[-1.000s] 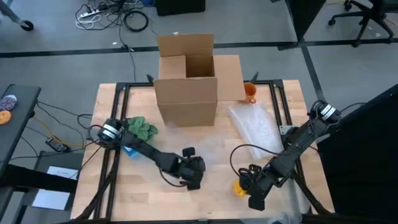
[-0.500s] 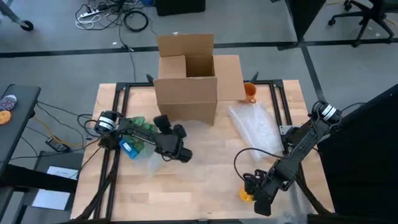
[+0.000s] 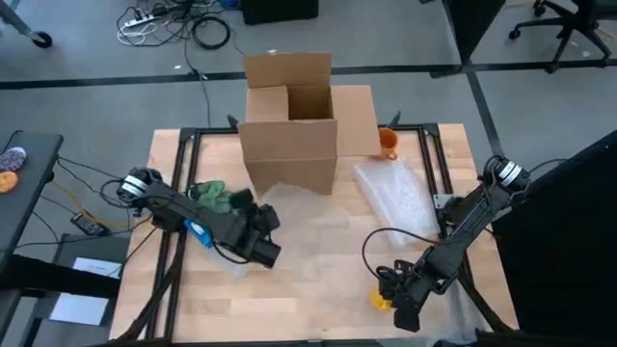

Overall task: Wrap mug
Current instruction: Wrap the yellow mug with the bubble wrap

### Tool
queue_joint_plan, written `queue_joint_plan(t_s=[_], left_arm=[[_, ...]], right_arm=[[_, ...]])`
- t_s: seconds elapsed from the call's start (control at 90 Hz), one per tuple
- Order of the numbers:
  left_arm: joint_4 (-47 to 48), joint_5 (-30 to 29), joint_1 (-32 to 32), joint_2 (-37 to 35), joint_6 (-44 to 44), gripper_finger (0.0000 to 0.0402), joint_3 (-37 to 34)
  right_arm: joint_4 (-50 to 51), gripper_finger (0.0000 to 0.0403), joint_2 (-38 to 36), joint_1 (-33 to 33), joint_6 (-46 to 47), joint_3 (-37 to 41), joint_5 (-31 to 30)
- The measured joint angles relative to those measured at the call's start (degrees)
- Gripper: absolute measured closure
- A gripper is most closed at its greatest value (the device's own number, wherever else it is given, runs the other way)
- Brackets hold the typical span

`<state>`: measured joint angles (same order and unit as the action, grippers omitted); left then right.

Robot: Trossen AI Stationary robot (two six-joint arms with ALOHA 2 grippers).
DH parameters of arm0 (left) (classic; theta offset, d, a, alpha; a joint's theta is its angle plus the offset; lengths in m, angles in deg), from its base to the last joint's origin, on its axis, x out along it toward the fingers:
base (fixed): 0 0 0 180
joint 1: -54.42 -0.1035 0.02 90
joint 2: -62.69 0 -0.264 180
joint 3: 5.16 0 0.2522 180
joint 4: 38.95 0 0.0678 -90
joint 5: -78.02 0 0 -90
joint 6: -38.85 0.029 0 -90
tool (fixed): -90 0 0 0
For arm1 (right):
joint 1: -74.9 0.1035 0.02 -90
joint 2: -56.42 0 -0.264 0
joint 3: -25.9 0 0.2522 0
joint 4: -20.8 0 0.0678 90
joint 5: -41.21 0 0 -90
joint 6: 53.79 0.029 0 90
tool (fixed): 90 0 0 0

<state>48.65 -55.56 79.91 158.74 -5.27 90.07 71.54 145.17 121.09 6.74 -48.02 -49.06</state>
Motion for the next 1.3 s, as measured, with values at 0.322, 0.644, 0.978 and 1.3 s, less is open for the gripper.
queue_joint_plan(t_s=[0.322, 0.644, 0.978, 1.3], left_arm=[[-48.22, -8.74, 0.41, 4.41, 18.62, 0.028, -4.43], [-58.74, 4.93, -6.36, 19.83, 26.85, 0.028, -5.78], [-22.6, 7.3, -4.85, 18.7, 7.85, 0.028, -5.72], [-20.93, 16.24, 3.32, 18.16, -1.01, 0.028, -5.47]], right_arm=[[-2.27, 0.0403, 0.1, -5.87, -10.05, -0.05, 0.02], [0.66, 0.0403, 0.2, -5.67, -12.34, -5.36, 4.78], [12.05, 0.0403, 0.21, -1.98, -1.69, -2.61, 5.53], [20.83, 0.0403, 0.2, -9.51, -12.16, -0.75, -6.99]])
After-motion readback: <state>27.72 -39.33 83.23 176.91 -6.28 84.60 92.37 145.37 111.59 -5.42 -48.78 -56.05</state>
